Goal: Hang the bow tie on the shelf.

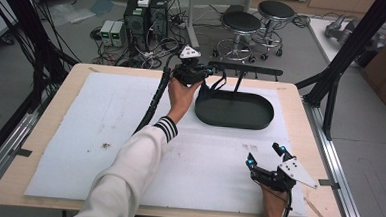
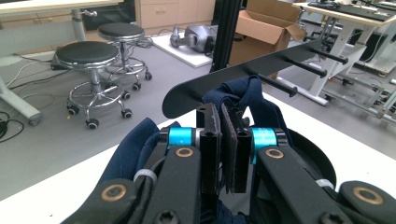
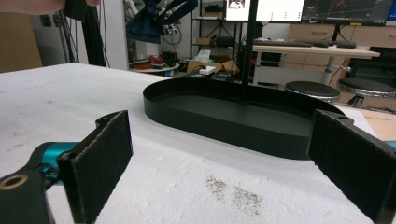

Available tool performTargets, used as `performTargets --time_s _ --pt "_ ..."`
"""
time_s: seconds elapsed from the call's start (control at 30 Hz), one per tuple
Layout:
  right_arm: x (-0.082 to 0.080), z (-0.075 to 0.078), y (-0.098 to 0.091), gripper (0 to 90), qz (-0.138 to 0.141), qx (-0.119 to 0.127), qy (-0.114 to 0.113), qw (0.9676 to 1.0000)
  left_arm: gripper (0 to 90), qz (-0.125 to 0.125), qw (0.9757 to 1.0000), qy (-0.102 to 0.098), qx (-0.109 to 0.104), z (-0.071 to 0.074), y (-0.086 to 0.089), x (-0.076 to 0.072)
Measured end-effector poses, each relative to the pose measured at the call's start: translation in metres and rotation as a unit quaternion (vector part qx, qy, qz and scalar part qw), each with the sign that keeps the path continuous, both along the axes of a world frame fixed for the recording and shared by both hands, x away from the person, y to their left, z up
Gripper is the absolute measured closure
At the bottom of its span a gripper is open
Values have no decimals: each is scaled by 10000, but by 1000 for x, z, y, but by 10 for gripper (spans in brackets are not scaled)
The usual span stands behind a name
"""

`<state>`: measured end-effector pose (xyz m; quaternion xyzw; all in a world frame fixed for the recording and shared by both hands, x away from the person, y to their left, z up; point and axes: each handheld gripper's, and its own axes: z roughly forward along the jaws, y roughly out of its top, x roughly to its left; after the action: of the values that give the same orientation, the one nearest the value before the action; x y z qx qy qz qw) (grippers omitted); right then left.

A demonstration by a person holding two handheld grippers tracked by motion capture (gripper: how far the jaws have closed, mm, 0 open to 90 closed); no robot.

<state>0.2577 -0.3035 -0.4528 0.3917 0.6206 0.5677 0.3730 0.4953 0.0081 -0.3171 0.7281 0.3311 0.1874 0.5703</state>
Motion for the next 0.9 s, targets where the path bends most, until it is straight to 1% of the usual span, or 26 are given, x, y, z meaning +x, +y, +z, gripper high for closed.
performTargets --time_s 0.2,0.3,0.4,0.47,0.53,0.63,0.77,0.9 --pt "0 0 0 59 -7 37 36 10000 858 62 9999 85 63 -3 2 3" --pt "0 0 0 59 -7 34 35 10000 858 34 9998 71 178 -4 1 2" --pt "0 0 0 59 -12 19 8 10000 858 16 9998 98 172 -4 0 2" --pt "-1 0 0 59 -16 23 10 10000 858 29 9997 87 237 -4 0 1" --pt "-1 0 0 59 -14 36 10 10000 858 67 9996 117 229 -4 1 3" --pt "-1 0 0 59 -9 43 7 10000 858 159 9997 140 149 -4 3 4" --pt "-1 0 -1 59 0 57 13 10000 858 208 9994 147 224 -6 5 6" --pt "-1 0 -1 59 -1 64 16 10000 857 186 9996 159 149 -8 3 7"
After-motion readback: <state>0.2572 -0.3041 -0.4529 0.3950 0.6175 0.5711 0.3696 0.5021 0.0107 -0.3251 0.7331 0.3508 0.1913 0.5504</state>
